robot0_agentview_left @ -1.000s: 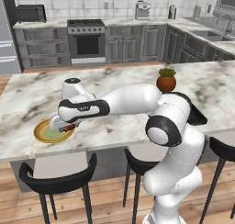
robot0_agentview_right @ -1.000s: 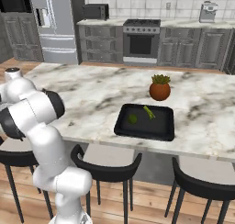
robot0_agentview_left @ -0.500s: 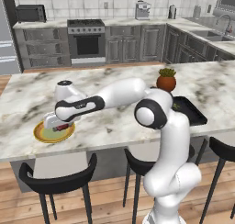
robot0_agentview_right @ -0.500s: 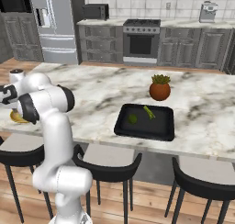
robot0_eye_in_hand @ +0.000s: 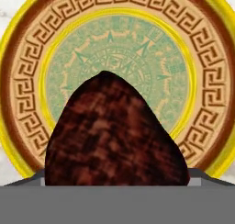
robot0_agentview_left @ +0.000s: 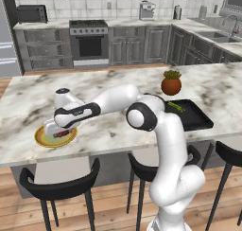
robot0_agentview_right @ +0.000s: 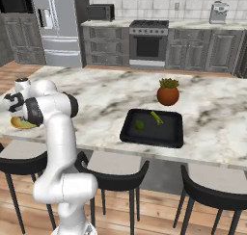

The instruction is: Create a steak meal by picking up the steak and asparagus from the tray and placing them on the plate. Leave the lime on the tray.

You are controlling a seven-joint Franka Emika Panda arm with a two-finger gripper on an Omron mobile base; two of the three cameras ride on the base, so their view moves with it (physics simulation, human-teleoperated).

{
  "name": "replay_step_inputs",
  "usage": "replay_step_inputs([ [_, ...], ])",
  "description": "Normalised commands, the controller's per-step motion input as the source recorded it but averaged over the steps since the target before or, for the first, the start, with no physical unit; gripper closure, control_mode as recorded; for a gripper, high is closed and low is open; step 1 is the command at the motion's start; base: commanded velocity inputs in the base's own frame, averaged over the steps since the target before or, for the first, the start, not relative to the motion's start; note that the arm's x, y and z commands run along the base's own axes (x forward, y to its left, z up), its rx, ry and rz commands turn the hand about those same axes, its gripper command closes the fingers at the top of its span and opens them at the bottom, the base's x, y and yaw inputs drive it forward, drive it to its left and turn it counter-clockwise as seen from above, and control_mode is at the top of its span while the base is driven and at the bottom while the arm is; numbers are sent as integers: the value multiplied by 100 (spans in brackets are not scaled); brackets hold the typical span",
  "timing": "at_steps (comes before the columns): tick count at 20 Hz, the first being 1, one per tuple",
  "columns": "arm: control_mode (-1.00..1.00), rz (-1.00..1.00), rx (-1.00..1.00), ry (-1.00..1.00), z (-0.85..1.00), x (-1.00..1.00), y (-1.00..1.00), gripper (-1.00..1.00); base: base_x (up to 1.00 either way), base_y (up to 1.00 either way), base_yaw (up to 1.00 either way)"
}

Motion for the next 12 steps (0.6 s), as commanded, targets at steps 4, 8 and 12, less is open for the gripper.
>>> replay_step_inputs([
  [4, -100, 0, 0, 0, -31, 36, 0, 100, 0, 0, 0],
  [8, -100, 0, 0, 0, -23, 37, 9, 100, 0, 0, 0],
  [12, -100, 0, -2, 0, -18, 29, 27, 100, 0, 0, 0],
])
